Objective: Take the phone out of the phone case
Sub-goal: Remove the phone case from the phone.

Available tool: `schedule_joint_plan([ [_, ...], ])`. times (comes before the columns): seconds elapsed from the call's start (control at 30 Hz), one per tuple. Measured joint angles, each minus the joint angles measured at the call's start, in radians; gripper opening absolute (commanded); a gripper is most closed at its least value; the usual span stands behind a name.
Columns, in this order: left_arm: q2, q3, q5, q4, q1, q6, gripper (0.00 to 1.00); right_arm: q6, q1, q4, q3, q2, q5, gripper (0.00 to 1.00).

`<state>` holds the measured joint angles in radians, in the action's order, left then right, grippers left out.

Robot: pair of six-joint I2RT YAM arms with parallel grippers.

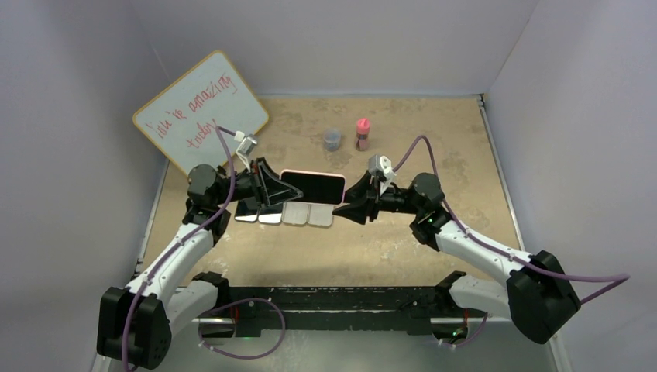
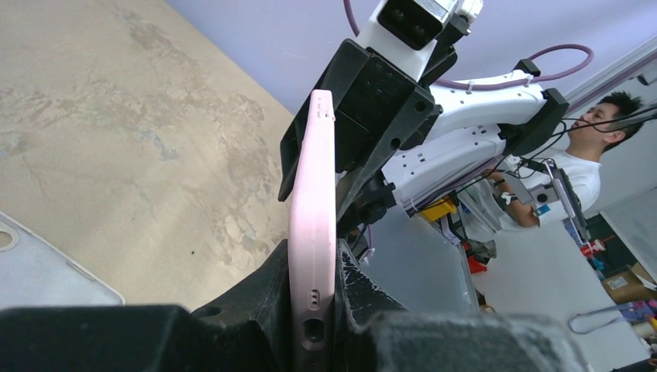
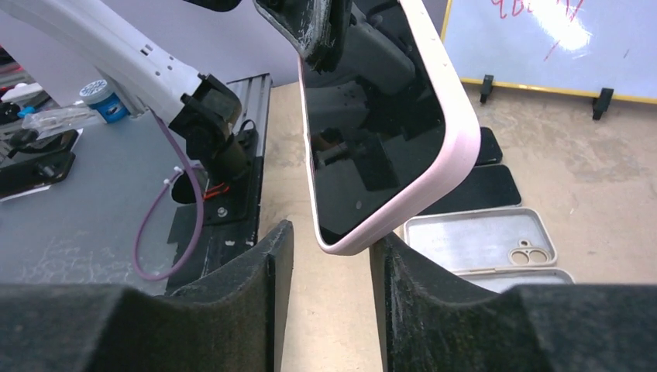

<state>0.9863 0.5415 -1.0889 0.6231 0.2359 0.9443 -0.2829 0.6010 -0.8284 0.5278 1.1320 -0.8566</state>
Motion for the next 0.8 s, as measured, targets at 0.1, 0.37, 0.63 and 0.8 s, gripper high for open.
schedule_joint_plan([
  [0.1,-0.003,-0.001,-0.008,0.029,0.000,0.028,0.00,-0.010,-0.001,-0.030,0.000,0.000,-0.016,0.35],
  [0.37,-0.017,-0.017,-0.031,0.079,0.000,0.061,0.00,-0.033,-0.004,-0.075,0.000,0.016,-0.076,0.12],
  [0.63,-0.007,-0.051,-0.034,0.185,-0.003,0.147,0.00,-0.021,-0.006,-0.101,0.001,0.022,-0.108,0.00],
  [0.8,0.030,-0.093,-0.033,0.275,-0.013,0.236,0.00,0.035,-0.006,-0.089,0.001,0.037,-0.114,0.00],
])
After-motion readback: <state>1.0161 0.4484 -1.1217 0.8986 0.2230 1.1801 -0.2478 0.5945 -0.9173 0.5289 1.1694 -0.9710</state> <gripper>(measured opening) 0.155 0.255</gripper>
